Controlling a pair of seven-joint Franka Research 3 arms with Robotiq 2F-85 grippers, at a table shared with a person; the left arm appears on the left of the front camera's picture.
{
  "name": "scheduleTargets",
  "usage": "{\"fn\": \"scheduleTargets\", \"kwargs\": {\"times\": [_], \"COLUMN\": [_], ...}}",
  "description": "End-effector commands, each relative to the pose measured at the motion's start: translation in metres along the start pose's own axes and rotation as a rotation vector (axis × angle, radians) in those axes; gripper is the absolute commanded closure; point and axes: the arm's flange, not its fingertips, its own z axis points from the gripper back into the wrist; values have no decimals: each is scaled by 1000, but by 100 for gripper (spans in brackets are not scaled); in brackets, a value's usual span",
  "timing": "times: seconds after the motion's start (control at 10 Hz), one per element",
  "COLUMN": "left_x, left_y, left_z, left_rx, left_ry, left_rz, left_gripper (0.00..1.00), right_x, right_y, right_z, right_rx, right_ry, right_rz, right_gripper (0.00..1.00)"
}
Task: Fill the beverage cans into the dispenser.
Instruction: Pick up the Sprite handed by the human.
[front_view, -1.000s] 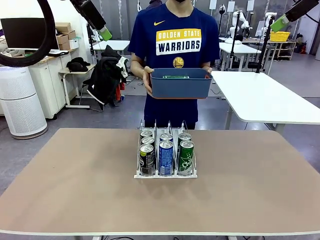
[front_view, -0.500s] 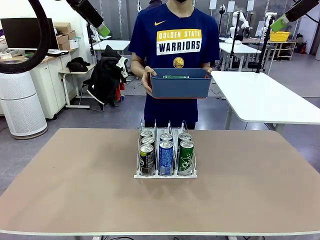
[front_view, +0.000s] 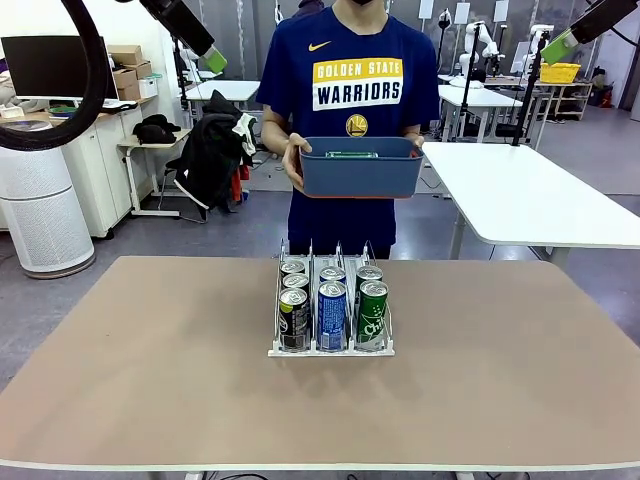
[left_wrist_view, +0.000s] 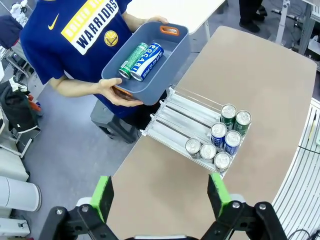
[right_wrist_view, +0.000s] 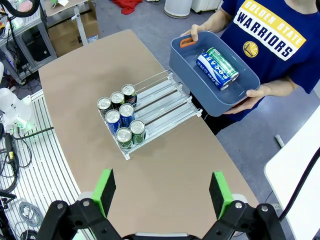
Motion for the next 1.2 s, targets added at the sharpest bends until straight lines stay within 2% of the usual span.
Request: {"fn": "scheduleTargets", "kwargs": {"times": [0.0,1.1], "left_x": [-1,-1], "left_y": [2,2], "left_z": [1,1], "left_rx": [3,3], "left_ry": [1,1], "left_rz": [4,4], "left_gripper": [0,0], "right_x": [0,0], "right_y": [1,1], "right_z": [0,0], "right_rx": [0,0], "right_ry": [1,1], "right_rz": [-1,-1], "right_gripper": [0,0]}}
